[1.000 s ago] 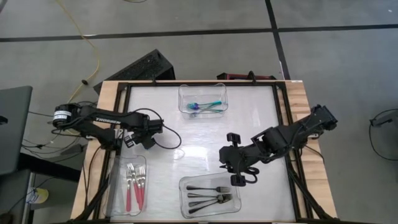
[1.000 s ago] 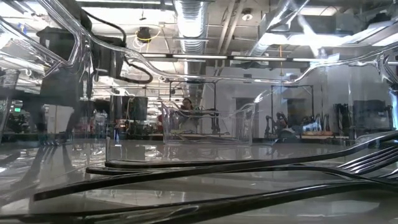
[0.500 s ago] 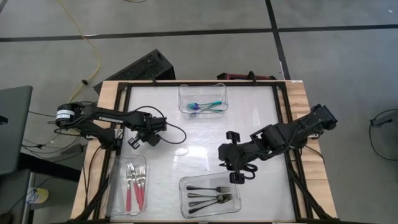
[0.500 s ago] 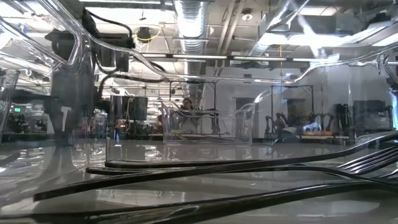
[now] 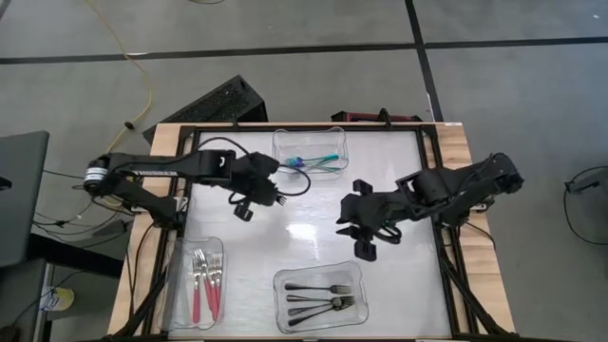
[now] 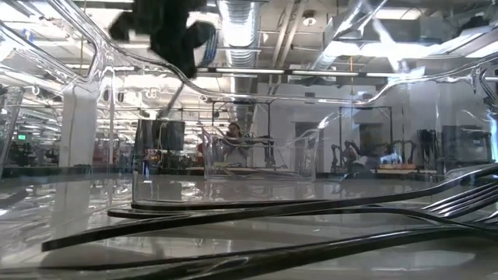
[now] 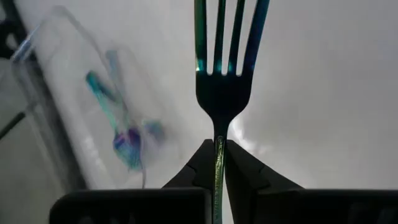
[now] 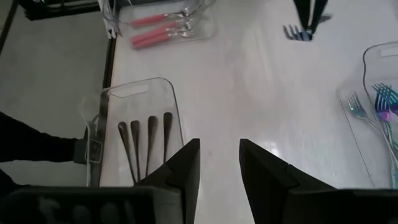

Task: Sort silverware by color (type)
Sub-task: Put the blue fork into the top transparent bin

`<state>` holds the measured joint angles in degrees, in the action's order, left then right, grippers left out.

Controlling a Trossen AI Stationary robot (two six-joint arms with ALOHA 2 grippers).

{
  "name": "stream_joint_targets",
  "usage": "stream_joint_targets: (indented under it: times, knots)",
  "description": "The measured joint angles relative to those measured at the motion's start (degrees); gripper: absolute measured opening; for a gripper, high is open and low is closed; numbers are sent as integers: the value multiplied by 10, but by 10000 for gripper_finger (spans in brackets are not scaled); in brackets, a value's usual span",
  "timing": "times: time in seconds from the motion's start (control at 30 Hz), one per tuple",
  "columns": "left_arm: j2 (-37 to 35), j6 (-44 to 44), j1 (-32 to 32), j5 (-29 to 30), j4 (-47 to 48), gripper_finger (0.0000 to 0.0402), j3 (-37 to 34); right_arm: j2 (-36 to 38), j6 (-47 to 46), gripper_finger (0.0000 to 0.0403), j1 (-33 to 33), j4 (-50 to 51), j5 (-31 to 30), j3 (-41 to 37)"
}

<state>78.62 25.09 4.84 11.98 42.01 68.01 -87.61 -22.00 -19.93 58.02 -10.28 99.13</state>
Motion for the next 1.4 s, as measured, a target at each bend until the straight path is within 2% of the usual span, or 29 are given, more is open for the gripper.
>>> stream_joint_targets:
  times: [0.2,0.33,0.47,0.57,0.67,0.73,0.87,0.97,1.07,1.13,1.23,1.4]
  knots:
    - [-1,-138,-24,-93,-1,1,108,23,-3,134,-4,19,0,0]
    - [1,-253,-39,-119,-16,1,124,48,-18,134,-33,50,-1,0]
    - [6,-359,-53,-116,-64,1,126,81,-20,134,-75,60,-23,0]
    - [24,-400,-53,-87,-101,0,126,103,-32,134,-112,66,-81,0]
    - [48,-378,-45,-56,-123,0,126,118,-49,134,-148,73,-139,0]
    - [66,-394,-37,-37,-152,0,126,121,-64,134,-171,78,-172,0]
    - [110,-487,-15,3,-255,0,126,115,-74,134,-203,85,-220,0]
    - [132,-563,6,89,-329,0,126,106,-83,134,-215,89,-238,0]
    - [145,-711,35,235,-344,0,123,96,-86,134,-216,91,-251,0]
    - [151,-854,54,291,-353,0,105,94,-89,134,-215,91,-256,0]
    - [154,-1024,72,286,-417,0,61,96,-96,134,-212,91,-258,0]
    - [181,-1228,75,311,-496,1,-5,96,-97,134,-209,93,-257,0]
